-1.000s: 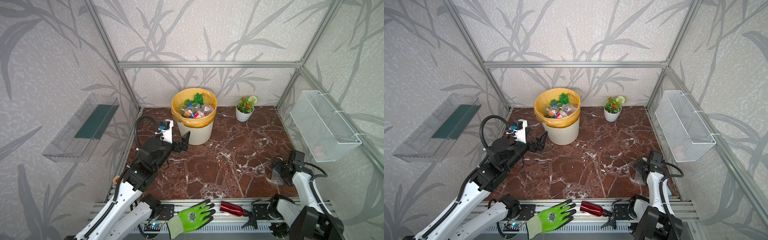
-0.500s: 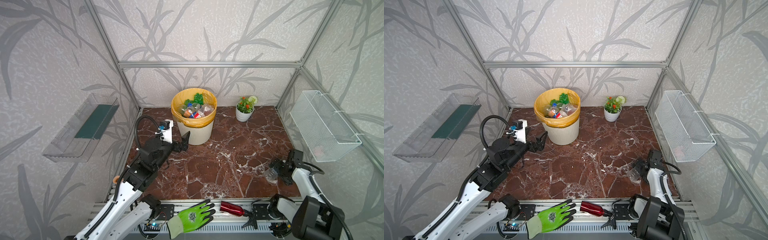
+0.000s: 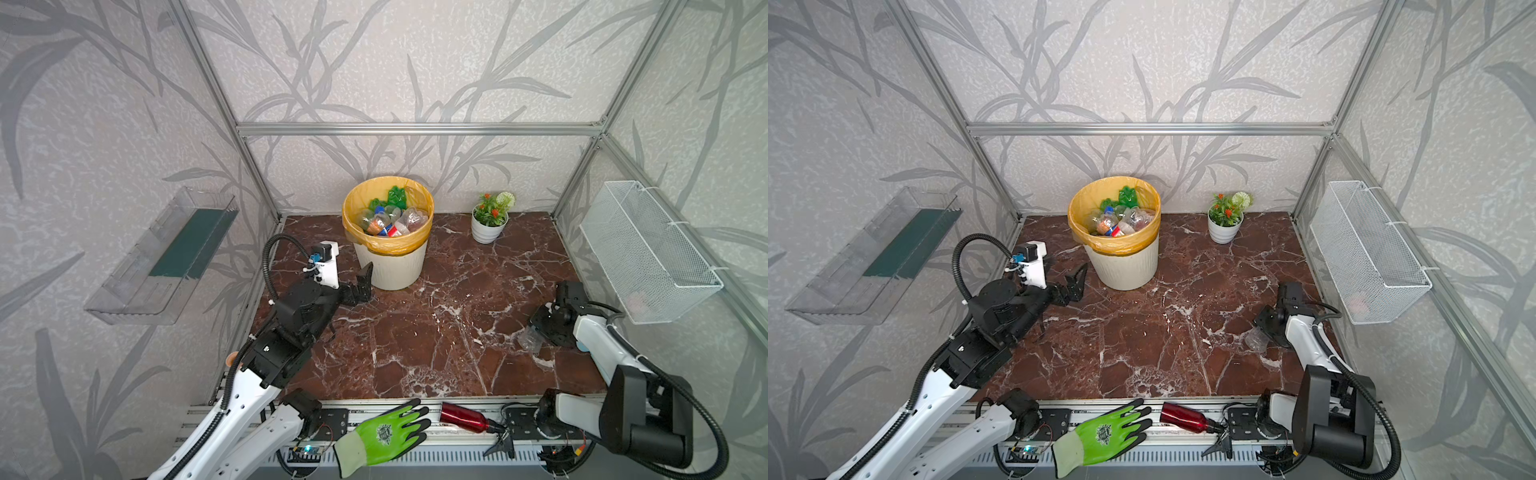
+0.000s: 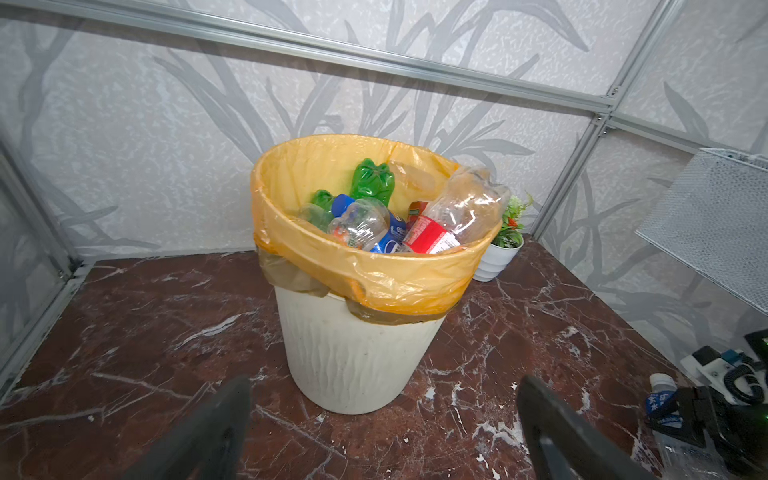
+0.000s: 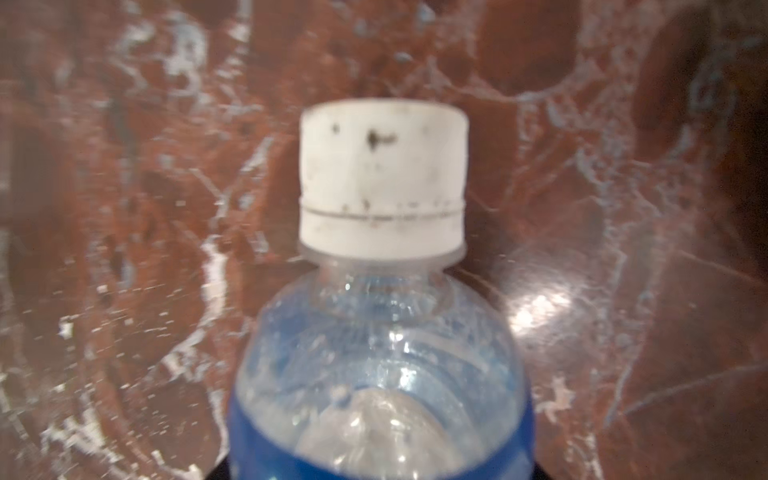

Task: Throw the plastic bottles in the bin
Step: 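Lift the water bottle with the right gripper over the bin and release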

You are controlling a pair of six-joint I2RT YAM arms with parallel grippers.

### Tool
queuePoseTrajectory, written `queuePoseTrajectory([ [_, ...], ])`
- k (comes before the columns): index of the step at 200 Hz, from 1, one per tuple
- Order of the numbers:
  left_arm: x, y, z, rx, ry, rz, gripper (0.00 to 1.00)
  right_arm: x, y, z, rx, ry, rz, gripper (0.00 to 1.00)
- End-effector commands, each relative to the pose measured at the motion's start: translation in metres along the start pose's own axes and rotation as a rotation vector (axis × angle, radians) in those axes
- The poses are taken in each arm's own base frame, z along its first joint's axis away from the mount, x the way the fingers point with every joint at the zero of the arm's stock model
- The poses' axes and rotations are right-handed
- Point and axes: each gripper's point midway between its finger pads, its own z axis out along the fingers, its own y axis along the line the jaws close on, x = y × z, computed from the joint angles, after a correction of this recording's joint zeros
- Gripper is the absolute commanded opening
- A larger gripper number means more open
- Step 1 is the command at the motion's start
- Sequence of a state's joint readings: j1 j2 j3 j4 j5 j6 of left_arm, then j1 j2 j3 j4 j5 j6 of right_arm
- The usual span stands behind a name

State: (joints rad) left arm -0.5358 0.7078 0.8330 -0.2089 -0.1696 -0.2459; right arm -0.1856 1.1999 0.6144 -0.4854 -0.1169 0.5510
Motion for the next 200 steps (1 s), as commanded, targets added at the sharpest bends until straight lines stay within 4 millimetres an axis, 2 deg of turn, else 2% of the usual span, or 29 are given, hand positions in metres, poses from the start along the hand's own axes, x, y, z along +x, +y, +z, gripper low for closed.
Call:
queuePoseTrajectory([
  [1, 0.009, 0.022, -0.003, -0.119, 0.022, -0.051, 0.99, -0.026, 0.053, -0.029, -0.192, -0.123, -0.02, 0.56],
  [24, 0.013, 0.039, -0.006, -0.213, 0.018, -0.09, 0.99, -0.038, 0.097, -0.06, -0.369, -0.213, -0.044, 0.55],
  [44, 0.024, 0.063, -0.008, -0.343, 0.011, -0.129, 0.99, -0.055, 0.134, -0.103, -0.52, -0.332, -0.093, 0.54],
  [67, 0.039, 0.085, -0.011, -0.47, 0.035, -0.172, 0.99, -0.073, 0.17, -0.167, -0.662, -0.491, -0.164, 0.54],
  [103, 0.066, 0.111, -0.018, -0.618, 0.1, -0.238, 0.99, -0.093, 0.215, -0.291, -0.896, -0.808, -0.234, 0.54],
  [122, 0.085, 0.122, -0.02, -0.668, 0.142, -0.273, 0.99, -0.089, 0.244, -0.343, -1.012, -0.951, -0.303, 0.54],
  [140, 0.101, 0.129, -0.019, -0.696, 0.183, -0.31, 0.99, -0.071, 0.284, -0.379, -1.14, -1.036, -0.379, 0.55],
  [162, 0.117, 0.133, -0.018, -0.71, 0.231, -0.342, 0.99, -0.039, 0.335, -0.407, -1.265, -1.113, -0.463, 0.56],
  [179, 0.123, 0.134, -0.018, -0.709, 0.249, -0.351, 0.99, -0.025, 0.374, -0.411, -1.34, -1.126, -0.483, 0.56],
  [190, 0.123, 0.133, -0.017, -0.703, 0.253, -0.351, 0.99, -0.016, 0.413, -0.394, -1.343, -1.037, -0.536, 0.56],
  [200, 0.122, 0.132, -0.016, -0.695, 0.252, -0.348, 0.99, -0.005, 0.456, -0.362, -1.305, -0.907, -0.606, 0.57],
])
